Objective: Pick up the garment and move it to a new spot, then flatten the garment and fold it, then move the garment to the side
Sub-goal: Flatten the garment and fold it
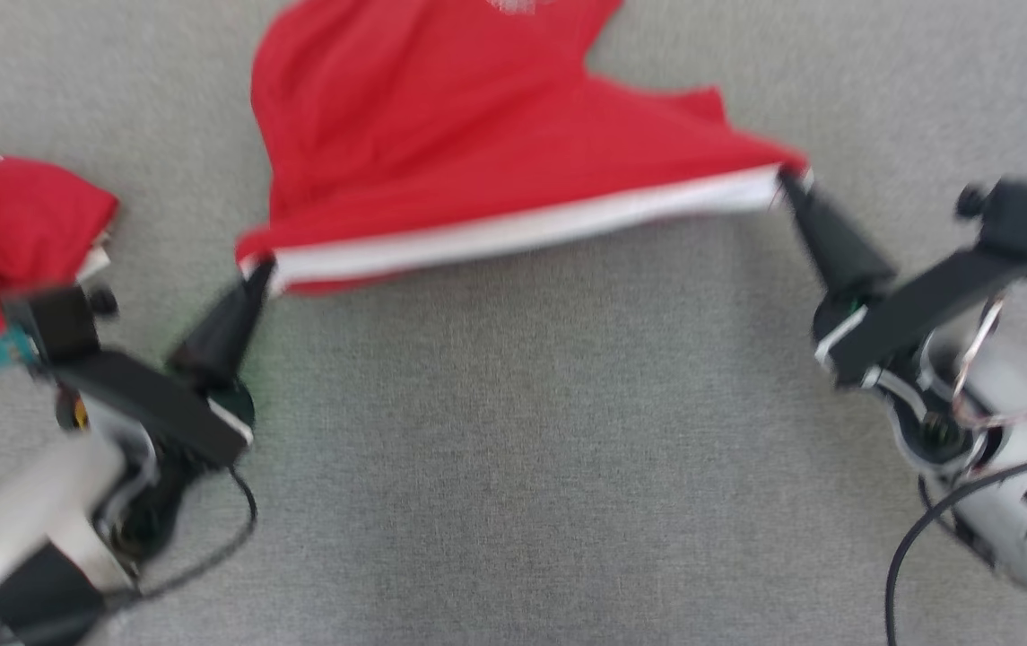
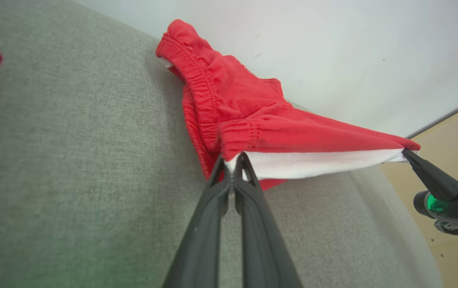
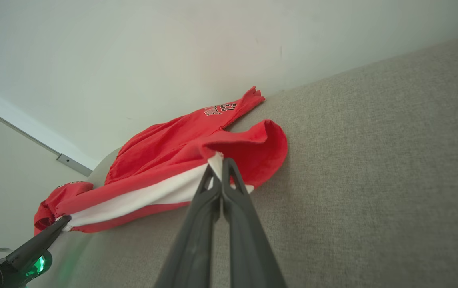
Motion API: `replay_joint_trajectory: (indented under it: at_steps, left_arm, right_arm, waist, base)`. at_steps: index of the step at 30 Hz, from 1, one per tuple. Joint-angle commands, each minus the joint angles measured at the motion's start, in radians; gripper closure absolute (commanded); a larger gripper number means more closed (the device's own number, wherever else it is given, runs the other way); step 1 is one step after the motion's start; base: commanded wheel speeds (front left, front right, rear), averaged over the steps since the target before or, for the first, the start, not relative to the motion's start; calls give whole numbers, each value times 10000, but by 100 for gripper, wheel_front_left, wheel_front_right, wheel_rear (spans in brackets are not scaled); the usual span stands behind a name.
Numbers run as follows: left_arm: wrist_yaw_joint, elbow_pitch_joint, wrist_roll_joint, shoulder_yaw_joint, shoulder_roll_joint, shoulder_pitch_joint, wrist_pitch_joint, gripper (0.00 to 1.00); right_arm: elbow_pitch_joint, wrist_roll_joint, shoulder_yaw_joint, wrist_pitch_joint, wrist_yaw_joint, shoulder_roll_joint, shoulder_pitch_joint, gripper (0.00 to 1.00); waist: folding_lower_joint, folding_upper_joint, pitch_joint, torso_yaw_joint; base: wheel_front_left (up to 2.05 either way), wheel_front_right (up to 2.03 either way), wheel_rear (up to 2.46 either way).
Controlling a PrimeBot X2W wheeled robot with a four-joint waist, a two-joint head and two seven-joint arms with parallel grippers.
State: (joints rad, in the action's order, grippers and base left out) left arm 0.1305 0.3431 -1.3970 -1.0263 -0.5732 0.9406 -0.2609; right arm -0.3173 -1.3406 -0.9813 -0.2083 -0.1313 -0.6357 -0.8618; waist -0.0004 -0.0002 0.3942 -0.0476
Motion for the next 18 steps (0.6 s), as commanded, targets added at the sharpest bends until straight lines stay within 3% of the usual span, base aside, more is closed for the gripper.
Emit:
replay_joint_trajectory:
  at_steps: [1,18]
  left_arm:
    - [1,167,52,297,159,-781,-52,100]
    - [1,434,1758,1939,1600,-4843,-47,100]
  right_arm:
    - [180,-165,-352,-34,10,-178,420,100]
    - [679,-1517,-1877,-202,8,-834,2914,100]
  waist:
    - [4,2,-894,9]
    - [4,2,-3342,-178]
  base:
    - [0,0,0]
    - [0,0,0]
